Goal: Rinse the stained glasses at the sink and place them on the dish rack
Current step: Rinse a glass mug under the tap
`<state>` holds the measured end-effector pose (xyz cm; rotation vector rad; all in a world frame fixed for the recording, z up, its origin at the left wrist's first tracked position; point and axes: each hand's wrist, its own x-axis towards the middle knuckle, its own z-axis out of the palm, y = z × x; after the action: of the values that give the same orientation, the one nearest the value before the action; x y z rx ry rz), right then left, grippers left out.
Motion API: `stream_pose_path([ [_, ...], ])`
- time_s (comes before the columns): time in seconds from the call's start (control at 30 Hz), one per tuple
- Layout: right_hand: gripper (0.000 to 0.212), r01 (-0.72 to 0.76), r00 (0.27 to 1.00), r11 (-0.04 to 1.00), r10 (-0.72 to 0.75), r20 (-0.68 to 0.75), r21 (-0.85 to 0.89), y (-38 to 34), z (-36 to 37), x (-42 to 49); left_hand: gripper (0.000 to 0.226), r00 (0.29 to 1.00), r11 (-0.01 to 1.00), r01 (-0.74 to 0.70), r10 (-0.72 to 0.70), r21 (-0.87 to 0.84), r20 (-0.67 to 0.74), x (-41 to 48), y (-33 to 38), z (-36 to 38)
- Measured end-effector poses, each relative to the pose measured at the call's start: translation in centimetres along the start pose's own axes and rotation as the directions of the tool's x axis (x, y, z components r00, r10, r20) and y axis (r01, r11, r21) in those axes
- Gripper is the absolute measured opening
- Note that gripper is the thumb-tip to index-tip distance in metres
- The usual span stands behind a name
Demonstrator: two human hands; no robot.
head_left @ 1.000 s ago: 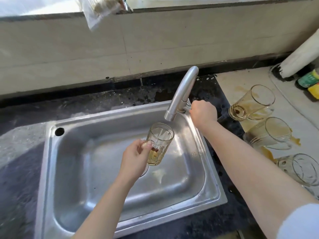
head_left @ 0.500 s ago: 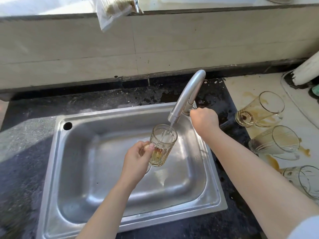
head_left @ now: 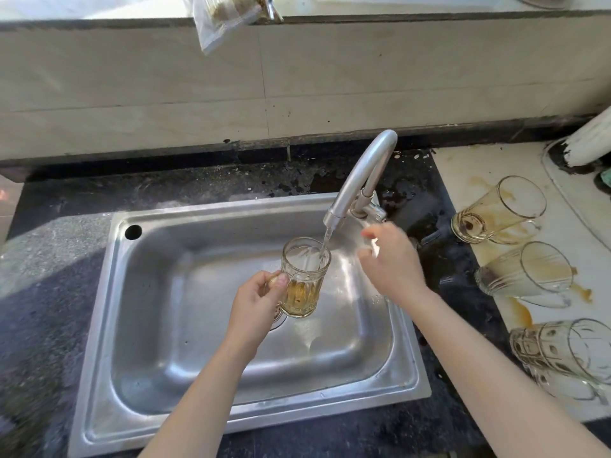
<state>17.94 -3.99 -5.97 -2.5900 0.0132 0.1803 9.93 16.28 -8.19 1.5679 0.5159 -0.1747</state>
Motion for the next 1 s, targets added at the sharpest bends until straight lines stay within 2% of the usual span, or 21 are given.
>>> stream_pose_path([
  [0.07, 0.056, -0.172, 0.939, 0.943, 0.069, 0.337, 0.286, -0.1, 1.3, -1.7, 0.025, 1.0, 1.0, 0.019, -0.019, -0.006, 0.014, 0.1, -0.1, 0.2],
  [0.13, 0.072, -0.263, 0.871, 0.861, 0.018, 0.491, 0.435, -0.2, 2.4, -2.6, 0.022, 0.998, 1.0, 0.017, -0.017, 0.003, 0.066, 0.2, -0.4, 0.5],
  [0.23, 0.073, -0.306, 0.87, 0.764, -0.02, 0.493, 0.569, -0.6, 3.6, -3.0, 0.018, 0.992, 1.0, 0.018, -0.015, -0.022, 0.127, -0.3, -0.8, 0.6],
  [0.4, 0.068, -0.233, 0.877, 0.782, -0.088, 0.473, 0.578, -2.5, 3.8, -1.3, 0.018, 0.994, 0.992, 0.046, -0.034, -0.117, 0.103, 0.7, -0.6, -0.7],
  [0.53, 0.062, -0.253, 0.907, 0.726, -0.053, 0.418, 0.639, -1.9, 2.7, -0.4, 0.021, 0.986, 0.996, 0.035, -0.02, -0.086, 0.165, 1.7, 1.0, 1.1],
  [0.63, 0.065, -0.262, 0.896, 0.759, -0.039, 0.443, 0.596, -1.1, 2.7, -1.1, 0.021, 0.976, 0.995, 0.049, -0.03, -0.084, 0.214, 1.3, -0.1, 1.0],
  [0.7, 0.067, -0.256, 0.874, 0.793, -0.055, 0.482, 0.553, -1.6, 3.4, -1.3, 0.025, 0.979, 0.988, 0.082, -0.055, -0.13, 0.194, 1.1, -0.7, -0.1],
  [0.77, 0.071, -0.244, 0.865, 0.814, -0.063, 0.497, 0.528, -2.0, 3.9, -1.0, 0.018, 0.979, 0.982, 0.13, -0.106, -0.137, 0.171, 1.3, -0.9, -0.5],
  [0.83, 0.069, -0.272, 0.87, 0.793, -0.04, 0.492, 0.545, -1.6, 3.7, -0.7, 0.017, 0.973, 0.984, 0.146, -0.125, -0.1, 0.191, 1.5, -0.9, -0.1],
  [0.9, 0.065, -0.321, 0.863, 0.763, -0.009, 0.505, 0.562, -0.7, 3.5, -1.0, 0.024, 0.961, 0.989, 0.147, -0.139, -0.016, 0.238, 1.7, -1.0, 0.2],
  [1.0, 0.058, -0.334, 0.832, 0.785, -0.015, 0.554, 0.522, -1.0, 4.0, -1.5, 0.033, 0.954, 0.984, 0.177, -0.174, 0.01, 0.243, 2.1, -1.2, -0.8],
])
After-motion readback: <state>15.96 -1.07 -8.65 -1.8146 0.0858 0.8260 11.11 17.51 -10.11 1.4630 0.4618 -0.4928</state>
